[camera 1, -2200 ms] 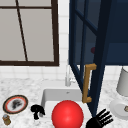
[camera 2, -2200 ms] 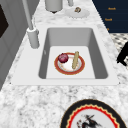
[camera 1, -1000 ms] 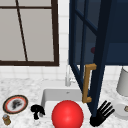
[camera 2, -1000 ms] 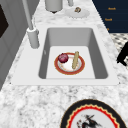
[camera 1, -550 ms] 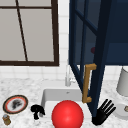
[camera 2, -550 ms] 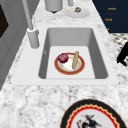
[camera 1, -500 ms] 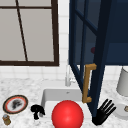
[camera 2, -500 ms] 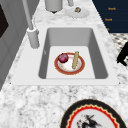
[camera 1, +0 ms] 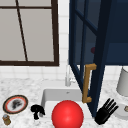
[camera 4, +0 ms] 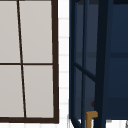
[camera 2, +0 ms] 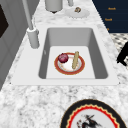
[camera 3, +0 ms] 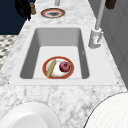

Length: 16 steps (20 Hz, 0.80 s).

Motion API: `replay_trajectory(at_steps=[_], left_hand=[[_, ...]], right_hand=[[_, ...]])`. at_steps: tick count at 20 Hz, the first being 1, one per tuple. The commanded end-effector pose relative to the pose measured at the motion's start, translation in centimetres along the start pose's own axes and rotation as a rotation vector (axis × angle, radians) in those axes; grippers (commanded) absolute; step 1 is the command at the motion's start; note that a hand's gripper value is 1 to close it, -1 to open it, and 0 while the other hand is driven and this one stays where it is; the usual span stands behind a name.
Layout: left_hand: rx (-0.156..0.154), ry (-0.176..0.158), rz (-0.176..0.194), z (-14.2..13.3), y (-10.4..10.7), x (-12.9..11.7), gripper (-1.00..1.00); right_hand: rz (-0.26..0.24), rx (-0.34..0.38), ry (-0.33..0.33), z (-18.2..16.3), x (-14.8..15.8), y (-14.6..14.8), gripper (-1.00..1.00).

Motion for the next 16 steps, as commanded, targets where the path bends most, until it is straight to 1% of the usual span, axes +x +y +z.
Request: replay_trajectory(at_steps=[1, 5, 10, 16], left_hand=[[0.000, 0.000, 0.000, 0.0, 0.0, 0.0, 0.00], [0.000, 0.000, 0.000, 0.0, 0.0, 0.0, 0.00], [0.000, 0.000, 0.000, 0.0, 0.0, 0.0, 0.00], [0.000, 0.000, 0.000, 0.0, 0.0, 0.0, 0.00]], right_hand=[[0.045, 0.098, -0.049, -0.5, -0.3, 0.3, -1.00], [0.090, 0.145, -0.073, -1.1, -0.6, 0.8, -1.00], [0.169, 0.220, -0.103, -1.9, -1.0, 1.6, -1.00], [0.242, 0.301, -0.145, -2.7, -1.2, 2.4, -1.00]])
